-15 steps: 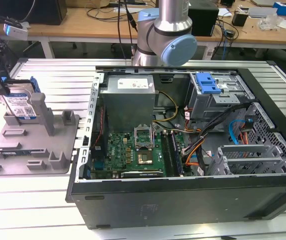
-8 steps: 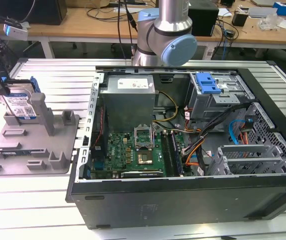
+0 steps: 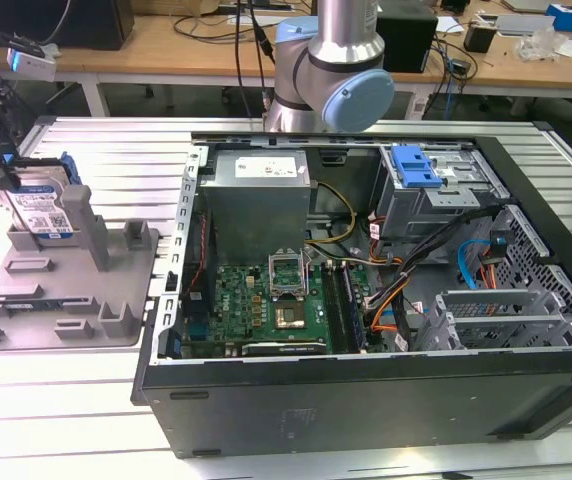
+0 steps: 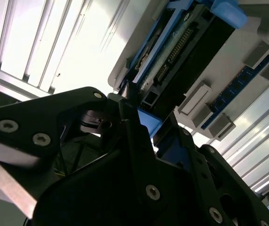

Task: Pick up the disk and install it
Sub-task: 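Pick up the disk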

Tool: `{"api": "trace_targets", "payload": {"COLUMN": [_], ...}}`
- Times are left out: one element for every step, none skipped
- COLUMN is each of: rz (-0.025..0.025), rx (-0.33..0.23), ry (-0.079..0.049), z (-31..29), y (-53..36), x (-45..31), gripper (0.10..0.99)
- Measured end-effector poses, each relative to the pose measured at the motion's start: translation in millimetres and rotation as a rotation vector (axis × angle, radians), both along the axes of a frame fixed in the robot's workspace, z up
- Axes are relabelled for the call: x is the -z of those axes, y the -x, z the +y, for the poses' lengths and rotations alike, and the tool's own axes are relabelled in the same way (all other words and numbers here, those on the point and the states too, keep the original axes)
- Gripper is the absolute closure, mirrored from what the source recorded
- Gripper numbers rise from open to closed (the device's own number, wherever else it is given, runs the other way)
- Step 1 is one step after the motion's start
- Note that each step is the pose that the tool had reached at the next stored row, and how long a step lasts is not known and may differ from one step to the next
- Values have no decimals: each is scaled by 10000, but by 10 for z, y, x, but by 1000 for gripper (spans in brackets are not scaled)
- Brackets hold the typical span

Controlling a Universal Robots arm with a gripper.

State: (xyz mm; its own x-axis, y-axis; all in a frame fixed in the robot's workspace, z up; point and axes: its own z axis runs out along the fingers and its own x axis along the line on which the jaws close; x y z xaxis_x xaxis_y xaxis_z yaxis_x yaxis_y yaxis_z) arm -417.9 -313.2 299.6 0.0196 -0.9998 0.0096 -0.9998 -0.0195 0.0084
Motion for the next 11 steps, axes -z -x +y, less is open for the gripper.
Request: {"api": "trace_targets", "payload": {"rz": [0,1,1,0,0,0,0,0,1,1,1], "rx": [1,0,1,1,1,0,0,0,0,0,0], "ry": [2,3,3,3,3,3,4,4,4,4,5], "z": [0,0,0,0,0,0,0,0,0,0,0], "y": [0,0,0,0,0,0,0,0,0,0,0], "x": [0,0,0,0,0,0,0,0,0,0,0], "gripper": [718,718,718,718,718,718,718,718,718,718,718]}}
